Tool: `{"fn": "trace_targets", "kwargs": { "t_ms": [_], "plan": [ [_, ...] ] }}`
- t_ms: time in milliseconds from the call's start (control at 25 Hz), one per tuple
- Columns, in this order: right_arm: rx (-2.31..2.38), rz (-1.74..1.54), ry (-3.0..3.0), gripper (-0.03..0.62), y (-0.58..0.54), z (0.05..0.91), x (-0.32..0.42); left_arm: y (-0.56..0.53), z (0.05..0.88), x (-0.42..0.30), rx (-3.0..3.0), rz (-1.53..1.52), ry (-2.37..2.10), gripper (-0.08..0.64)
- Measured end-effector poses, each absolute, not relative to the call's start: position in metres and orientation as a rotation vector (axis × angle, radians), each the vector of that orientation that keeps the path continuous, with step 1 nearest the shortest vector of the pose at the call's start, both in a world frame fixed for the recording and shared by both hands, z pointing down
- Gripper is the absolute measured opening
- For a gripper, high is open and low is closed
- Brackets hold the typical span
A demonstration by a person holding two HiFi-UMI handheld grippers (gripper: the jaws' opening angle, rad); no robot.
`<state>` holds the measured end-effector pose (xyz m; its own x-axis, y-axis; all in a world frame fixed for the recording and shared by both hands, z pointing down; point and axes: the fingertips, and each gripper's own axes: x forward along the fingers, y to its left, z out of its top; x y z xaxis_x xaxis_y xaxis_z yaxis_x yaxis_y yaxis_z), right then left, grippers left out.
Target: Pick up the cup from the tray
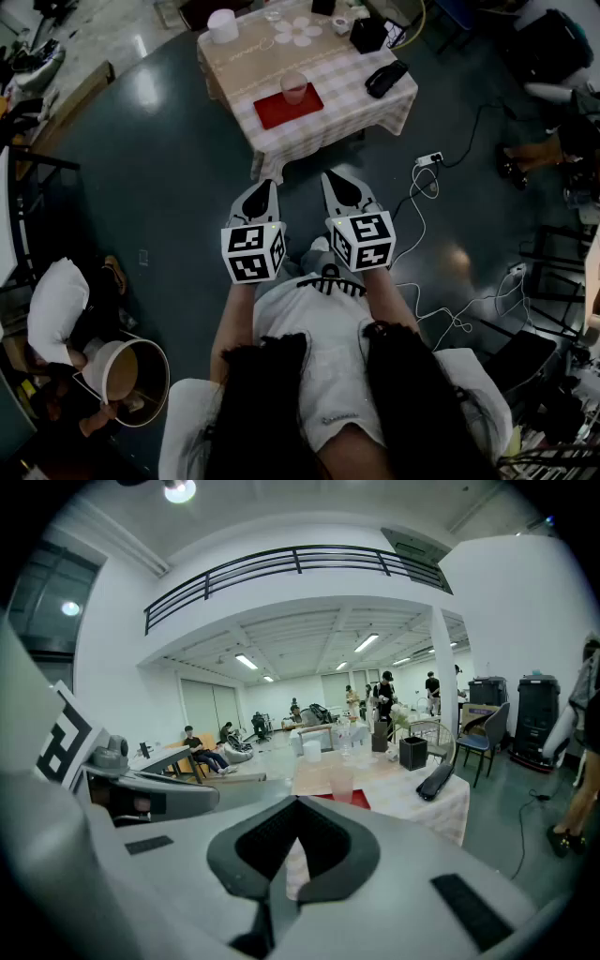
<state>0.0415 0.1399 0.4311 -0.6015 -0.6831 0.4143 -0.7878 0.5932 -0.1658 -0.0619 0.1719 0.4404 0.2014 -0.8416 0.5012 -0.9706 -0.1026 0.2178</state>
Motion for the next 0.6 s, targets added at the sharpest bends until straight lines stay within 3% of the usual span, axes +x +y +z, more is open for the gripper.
{"fn": "trace_targets", "kwargs": {
  "t_ms": [600],
  "plan": [
    [1.256,0.497,-2.523,0.008,0.132,0.429,0.052,0.167,0.441,-0.052,2.002,0.347,-1.669,0.008]
  ]
}}
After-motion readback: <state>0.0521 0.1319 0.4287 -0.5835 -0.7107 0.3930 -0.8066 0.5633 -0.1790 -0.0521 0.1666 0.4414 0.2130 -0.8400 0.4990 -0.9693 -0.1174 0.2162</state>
